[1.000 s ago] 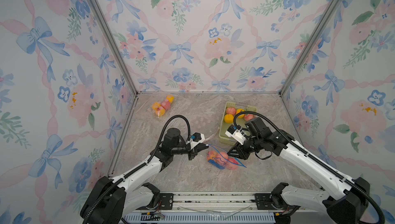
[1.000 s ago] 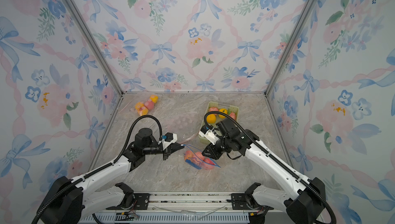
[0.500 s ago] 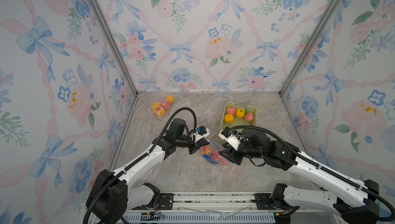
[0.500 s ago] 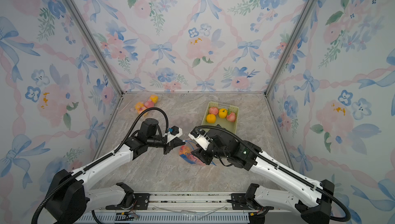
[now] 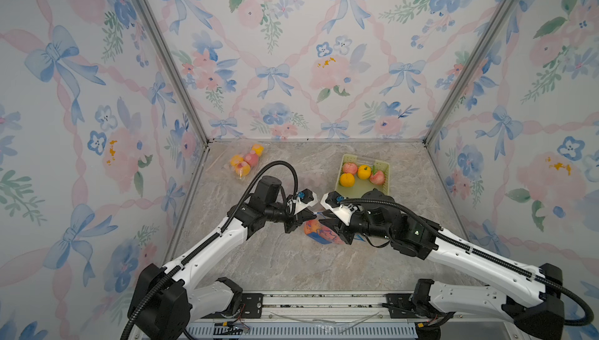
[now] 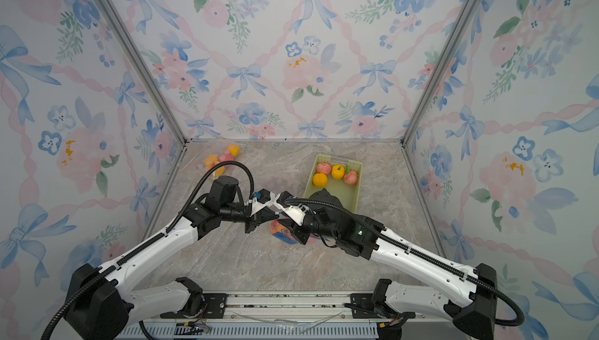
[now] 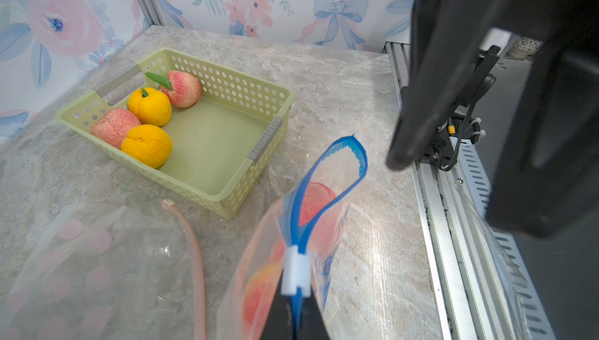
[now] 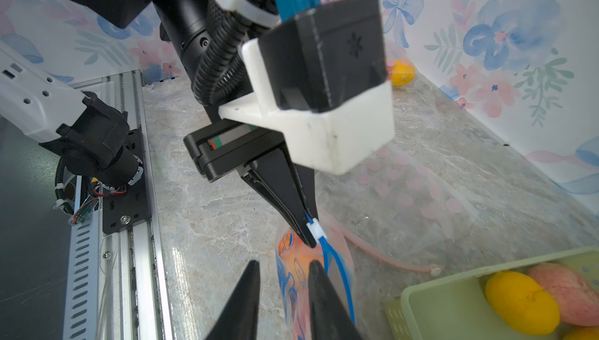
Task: Place the peach in a zip-top bag and seal the zipper
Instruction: Zip the zipper on the zipper food storage bag.
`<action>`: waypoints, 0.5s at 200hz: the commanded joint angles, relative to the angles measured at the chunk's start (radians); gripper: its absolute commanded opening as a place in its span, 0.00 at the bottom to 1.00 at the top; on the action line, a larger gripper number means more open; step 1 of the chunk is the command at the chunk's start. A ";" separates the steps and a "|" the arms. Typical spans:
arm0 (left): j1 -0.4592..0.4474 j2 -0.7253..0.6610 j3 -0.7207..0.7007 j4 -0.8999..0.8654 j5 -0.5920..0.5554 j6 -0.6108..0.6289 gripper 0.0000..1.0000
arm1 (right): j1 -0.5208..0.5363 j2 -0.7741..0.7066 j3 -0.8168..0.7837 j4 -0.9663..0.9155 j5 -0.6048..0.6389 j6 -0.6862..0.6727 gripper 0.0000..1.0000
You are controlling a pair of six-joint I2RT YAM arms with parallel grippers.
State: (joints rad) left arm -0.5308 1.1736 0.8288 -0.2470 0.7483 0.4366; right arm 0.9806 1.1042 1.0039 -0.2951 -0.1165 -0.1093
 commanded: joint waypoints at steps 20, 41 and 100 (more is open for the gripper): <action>-0.006 -0.028 0.010 -0.022 0.026 0.043 0.00 | -0.095 0.023 -0.029 0.063 -0.194 -0.025 0.32; -0.008 -0.026 0.010 -0.021 0.031 0.045 0.00 | -0.119 0.057 -0.015 0.047 -0.237 -0.036 0.32; -0.011 -0.023 0.009 -0.022 0.040 0.047 0.00 | -0.147 0.143 0.024 0.051 -0.310 -0.043 0.30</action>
State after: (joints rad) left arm -0.5365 1.1656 0.8288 -0.2649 0.7525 0.4511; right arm 0.8459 1.2201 0.9894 -0.2638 -0.3664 -0.1394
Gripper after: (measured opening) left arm 0.047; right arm 0.313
